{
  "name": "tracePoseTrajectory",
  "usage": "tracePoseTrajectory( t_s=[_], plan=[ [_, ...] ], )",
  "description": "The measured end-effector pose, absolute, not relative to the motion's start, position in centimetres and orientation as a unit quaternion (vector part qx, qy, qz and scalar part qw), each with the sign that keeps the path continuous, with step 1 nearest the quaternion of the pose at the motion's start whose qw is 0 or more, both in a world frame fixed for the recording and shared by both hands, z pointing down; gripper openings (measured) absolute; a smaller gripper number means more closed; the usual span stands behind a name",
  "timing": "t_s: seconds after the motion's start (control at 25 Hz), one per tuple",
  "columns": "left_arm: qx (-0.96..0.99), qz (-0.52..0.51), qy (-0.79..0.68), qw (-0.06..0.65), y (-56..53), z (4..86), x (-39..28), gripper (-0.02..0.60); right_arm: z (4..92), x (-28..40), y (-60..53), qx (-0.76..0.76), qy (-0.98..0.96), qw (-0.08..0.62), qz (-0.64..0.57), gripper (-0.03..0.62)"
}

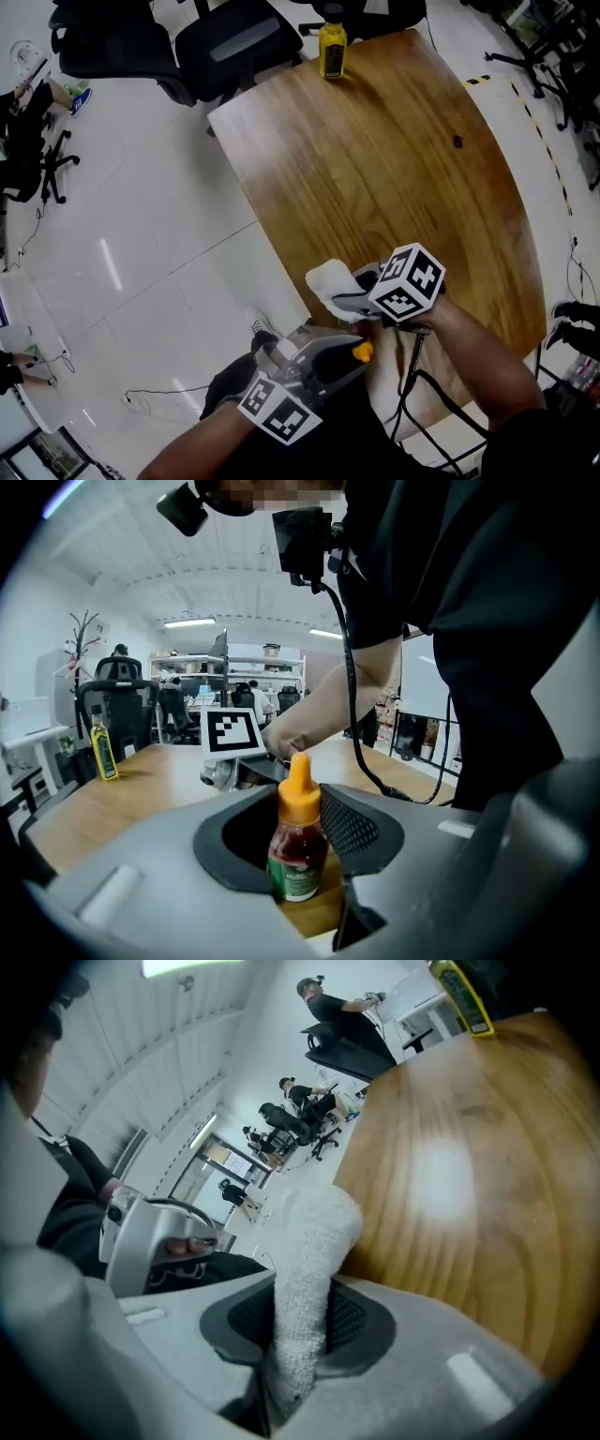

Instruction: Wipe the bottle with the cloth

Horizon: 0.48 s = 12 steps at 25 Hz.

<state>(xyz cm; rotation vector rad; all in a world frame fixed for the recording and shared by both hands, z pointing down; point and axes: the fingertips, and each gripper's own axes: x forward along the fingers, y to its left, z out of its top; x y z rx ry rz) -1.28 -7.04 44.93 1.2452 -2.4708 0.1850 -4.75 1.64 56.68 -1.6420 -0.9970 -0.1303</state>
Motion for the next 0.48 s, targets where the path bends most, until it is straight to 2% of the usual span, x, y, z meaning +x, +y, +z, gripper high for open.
tracePoseTrajectory(
  t_s=[0.24,0.48],
  plan=[
    [0.443,0.058,-0.876,0.181,-7.0,45.1,-1.4,0.153,58.5,-5.3,1.7,-0.704,-0.457,0.531,-0.116,0.074],
    [0.446,0.052,-0.875,0.181,-7.1,45.3,-1.3,0.153,58.1,-6.2,1.5,-0.690,-0.503,0.512,-0.098,0.074]
  ],
)
